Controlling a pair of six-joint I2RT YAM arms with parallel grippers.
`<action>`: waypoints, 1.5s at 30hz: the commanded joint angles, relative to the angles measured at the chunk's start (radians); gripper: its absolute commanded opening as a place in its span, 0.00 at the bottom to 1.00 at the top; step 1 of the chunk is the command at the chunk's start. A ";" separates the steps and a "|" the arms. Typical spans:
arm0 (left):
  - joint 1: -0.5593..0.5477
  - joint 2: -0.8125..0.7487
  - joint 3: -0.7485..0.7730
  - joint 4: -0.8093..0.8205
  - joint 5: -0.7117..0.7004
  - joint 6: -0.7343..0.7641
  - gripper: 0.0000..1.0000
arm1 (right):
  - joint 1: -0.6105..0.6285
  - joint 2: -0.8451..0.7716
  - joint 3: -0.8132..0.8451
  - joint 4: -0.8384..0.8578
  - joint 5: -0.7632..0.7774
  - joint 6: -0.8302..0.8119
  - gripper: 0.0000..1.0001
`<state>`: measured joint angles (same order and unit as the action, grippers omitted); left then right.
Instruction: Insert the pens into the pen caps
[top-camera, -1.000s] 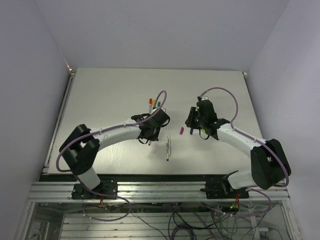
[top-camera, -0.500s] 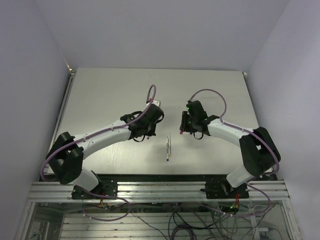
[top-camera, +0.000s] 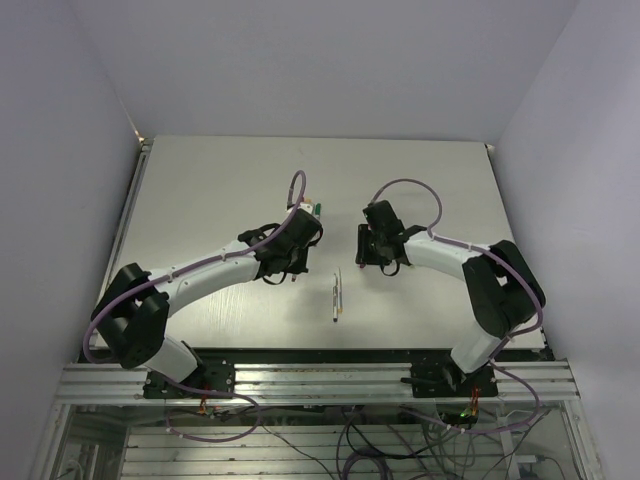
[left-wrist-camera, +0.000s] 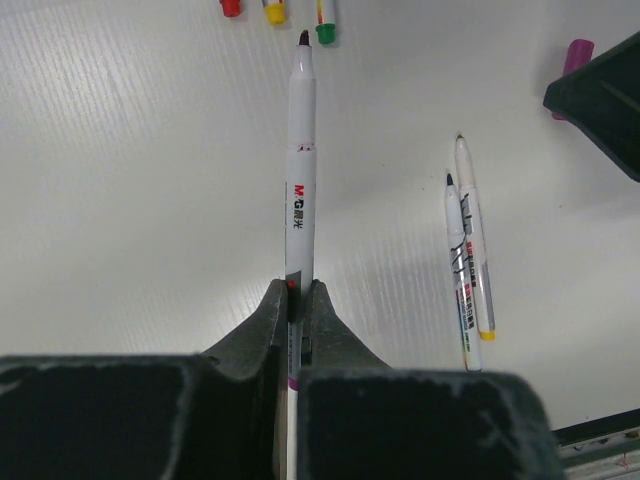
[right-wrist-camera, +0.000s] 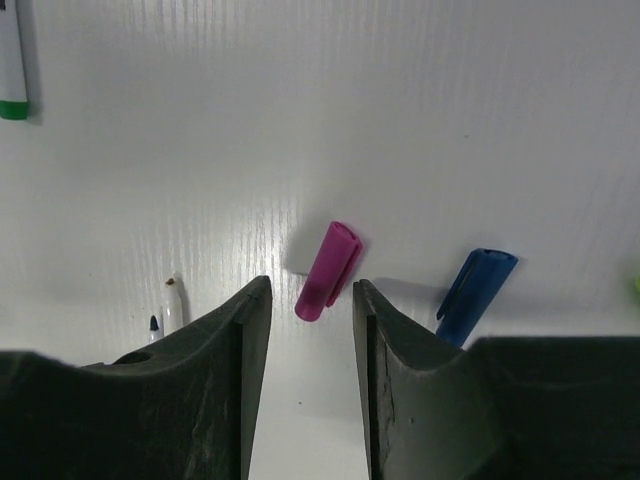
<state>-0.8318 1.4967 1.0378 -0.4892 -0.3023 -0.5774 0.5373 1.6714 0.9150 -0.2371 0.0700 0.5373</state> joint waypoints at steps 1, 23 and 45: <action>0.009 -0.001 0.000 0.037 0.031 -0.008 0.07 | 0.007 0.033 0.038 -0.023 0.031 0.001 0.37; 0.028 0.022 0.005 0.041 0.044 -0.003 0.07 | 0.021 0.146 0.114 -0.203 0.095 -0.014 0.28; 0.031 0.061 0.062 0.110 0.097 0.038 0.07 | 0.014 0.055 0.185 -0.152 0.144 -0.067 0.00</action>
<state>-0.8066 1.5452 1.0466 -0.4366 -0.2417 -0.5648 0.5575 1.7863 1.0782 -0.4007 0.1822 0.4908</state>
